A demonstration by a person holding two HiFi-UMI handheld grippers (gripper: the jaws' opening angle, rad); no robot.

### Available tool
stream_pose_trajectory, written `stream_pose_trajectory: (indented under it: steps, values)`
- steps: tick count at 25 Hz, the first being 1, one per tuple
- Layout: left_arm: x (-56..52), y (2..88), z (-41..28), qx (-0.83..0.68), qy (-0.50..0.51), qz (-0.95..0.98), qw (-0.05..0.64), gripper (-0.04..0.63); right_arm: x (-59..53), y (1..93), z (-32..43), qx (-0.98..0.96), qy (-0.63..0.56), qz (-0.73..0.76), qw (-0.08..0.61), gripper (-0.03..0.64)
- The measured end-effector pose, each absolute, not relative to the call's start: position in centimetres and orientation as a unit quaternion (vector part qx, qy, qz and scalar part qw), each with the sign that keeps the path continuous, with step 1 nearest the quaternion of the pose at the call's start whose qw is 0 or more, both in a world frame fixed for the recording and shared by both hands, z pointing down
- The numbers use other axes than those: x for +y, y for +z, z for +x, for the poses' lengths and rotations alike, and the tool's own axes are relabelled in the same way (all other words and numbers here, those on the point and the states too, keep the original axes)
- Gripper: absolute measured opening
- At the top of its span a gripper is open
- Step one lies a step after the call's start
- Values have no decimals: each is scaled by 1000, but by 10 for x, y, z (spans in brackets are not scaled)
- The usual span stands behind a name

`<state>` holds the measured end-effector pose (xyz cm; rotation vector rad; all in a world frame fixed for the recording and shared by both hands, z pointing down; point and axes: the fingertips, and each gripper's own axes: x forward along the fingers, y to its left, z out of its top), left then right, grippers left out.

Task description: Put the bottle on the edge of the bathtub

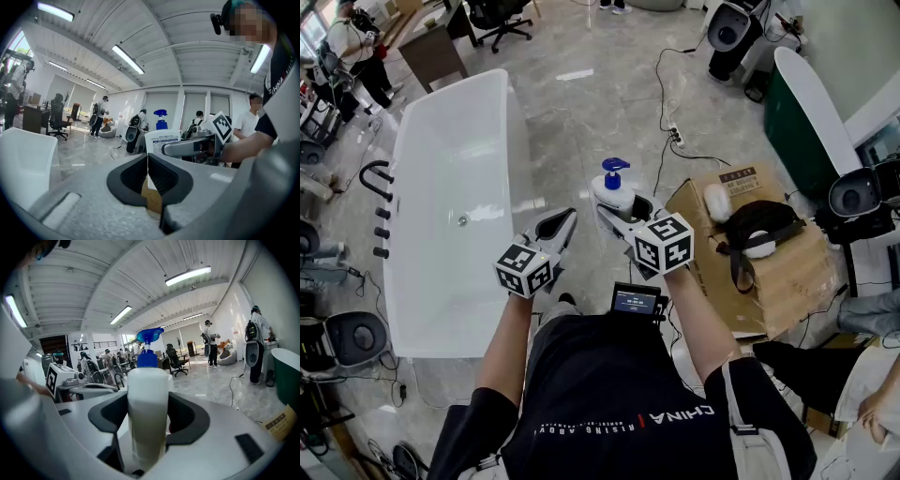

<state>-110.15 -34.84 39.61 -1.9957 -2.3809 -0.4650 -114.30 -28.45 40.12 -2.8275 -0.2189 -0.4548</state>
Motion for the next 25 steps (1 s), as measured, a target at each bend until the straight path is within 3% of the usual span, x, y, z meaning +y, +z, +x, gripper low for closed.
stream_pose_trajectory:
  steps: [25]
  values:
    - [-345,399,-1113,-758,-149,-634,-17,12,-284,402,-1155,-64,-149,-976,147,264]
